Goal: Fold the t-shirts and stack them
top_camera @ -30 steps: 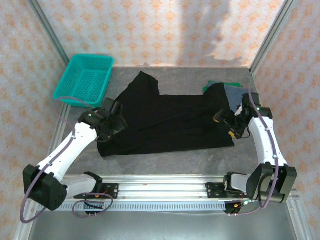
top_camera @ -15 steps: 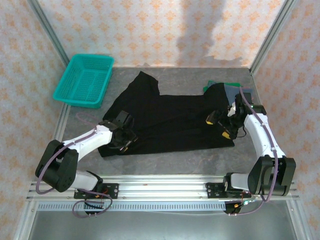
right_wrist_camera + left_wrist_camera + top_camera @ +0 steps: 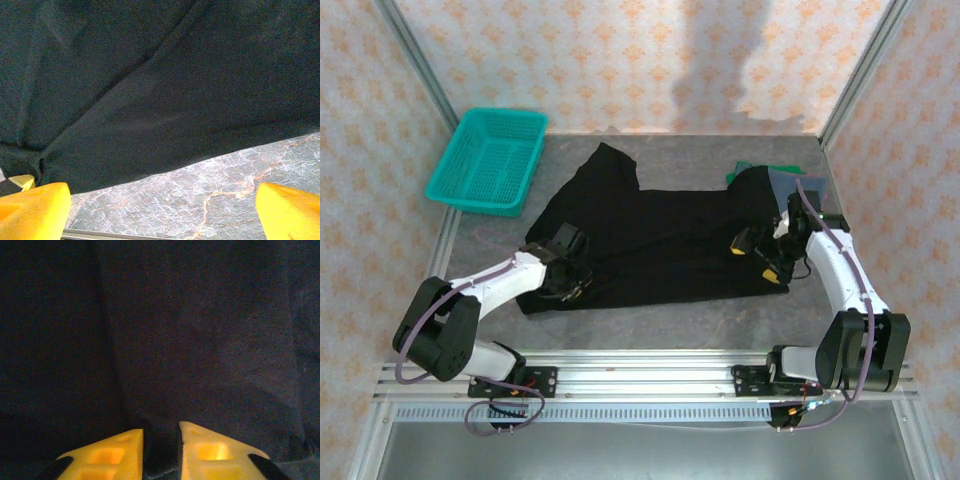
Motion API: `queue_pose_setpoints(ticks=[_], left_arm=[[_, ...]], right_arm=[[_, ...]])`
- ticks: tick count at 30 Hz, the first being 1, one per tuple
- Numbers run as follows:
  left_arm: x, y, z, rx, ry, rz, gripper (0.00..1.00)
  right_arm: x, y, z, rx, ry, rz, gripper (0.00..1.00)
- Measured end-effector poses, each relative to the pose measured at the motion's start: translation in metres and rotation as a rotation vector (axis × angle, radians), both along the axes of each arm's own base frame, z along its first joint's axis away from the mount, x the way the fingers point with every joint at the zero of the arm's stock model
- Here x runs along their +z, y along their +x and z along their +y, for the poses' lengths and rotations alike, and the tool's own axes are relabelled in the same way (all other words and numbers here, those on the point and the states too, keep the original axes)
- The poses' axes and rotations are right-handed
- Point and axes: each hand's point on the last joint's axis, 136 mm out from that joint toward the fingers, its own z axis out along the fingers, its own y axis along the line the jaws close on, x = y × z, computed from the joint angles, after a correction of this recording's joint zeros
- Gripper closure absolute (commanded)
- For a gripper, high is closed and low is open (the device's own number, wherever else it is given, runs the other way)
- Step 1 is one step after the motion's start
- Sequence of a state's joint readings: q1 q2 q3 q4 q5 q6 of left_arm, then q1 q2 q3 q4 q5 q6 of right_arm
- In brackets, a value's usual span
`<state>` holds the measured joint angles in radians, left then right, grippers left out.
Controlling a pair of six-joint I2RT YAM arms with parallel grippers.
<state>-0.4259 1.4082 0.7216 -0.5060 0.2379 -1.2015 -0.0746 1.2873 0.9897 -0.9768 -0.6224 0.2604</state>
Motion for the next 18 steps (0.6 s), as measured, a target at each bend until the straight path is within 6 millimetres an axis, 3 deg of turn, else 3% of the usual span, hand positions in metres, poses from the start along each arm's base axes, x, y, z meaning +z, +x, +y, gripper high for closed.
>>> queue_pose_setpoints(ticks=[5, 12, 18], left_arm=[[0.008, 0.011, -0.003, -0.021, 0.011, -0.024, 1.0], [0.021, 0.035, -0.008, -0.1, 0.063, -0.036, 1.0], [0.026, 0.068, -0.016, -0.226, 0.145, -0.034, 1.0]], right_arm=[[-0.001, 0.001, 0.0, 0.0, 0.003, -0.007, 0.05], [0.001, 0.006, 0.001, -0.002, 0.005, -0.025, 0.05], [0.0, 0.009, 0.0, -0.005, 0.006, -0.037, 0.05]])
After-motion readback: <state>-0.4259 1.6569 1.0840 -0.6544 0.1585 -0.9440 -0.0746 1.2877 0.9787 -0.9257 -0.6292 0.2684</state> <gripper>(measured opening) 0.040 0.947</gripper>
